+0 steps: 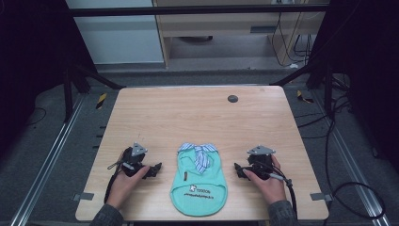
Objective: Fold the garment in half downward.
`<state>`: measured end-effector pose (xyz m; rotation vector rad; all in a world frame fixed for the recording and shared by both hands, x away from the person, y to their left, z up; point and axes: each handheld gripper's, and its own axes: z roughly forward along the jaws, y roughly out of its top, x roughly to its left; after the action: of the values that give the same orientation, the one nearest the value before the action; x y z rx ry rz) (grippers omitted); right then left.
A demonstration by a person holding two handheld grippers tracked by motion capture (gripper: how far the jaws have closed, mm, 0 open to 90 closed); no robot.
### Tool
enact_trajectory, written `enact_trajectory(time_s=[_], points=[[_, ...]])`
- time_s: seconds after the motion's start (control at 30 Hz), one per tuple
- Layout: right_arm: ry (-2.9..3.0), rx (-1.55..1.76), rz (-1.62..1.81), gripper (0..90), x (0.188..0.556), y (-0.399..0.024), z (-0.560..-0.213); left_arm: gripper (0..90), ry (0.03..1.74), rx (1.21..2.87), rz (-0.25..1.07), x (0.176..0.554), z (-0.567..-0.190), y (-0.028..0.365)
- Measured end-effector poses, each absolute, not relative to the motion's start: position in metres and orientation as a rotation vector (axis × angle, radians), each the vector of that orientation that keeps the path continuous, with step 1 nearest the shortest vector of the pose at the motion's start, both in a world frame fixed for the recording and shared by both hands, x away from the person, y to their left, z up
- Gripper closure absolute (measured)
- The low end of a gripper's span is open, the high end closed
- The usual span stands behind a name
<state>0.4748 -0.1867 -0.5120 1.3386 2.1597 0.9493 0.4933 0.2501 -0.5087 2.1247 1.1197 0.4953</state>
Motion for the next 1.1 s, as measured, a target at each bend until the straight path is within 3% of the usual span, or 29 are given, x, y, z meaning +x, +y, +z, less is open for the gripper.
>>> enact_trajectory(time_s=[0.27,0.4,0.57,0.7,1.1], points=[[2.219,1.333,0.887,11.2,0.477,-0.185,-0.506,4.5,1.119,2.199,0.444,0.497,-0.500,0.250],[2.276,1.240,0.762,26.5,0.478,-0.176,-0.484,9.6,1.138,2.242,0.325,0.504,-0.484,0.245],[2.354,1.177,0.638,33.5,0.485,-0.162,-0.467,14.7,1.129,2.310,0.283,0.512,-0.464,0.236],[2.459,1.134,0.617,45.6,0.502,-0.145,-0.445,20.5,1.112,2.325,0.287,0.526,-0.437,0.222],[2.609,1.116,0.583,61.1,0.535,-0.104,-0.439,40.4,1.057,2.424,0.186,0.548,-0.424,0.191]])
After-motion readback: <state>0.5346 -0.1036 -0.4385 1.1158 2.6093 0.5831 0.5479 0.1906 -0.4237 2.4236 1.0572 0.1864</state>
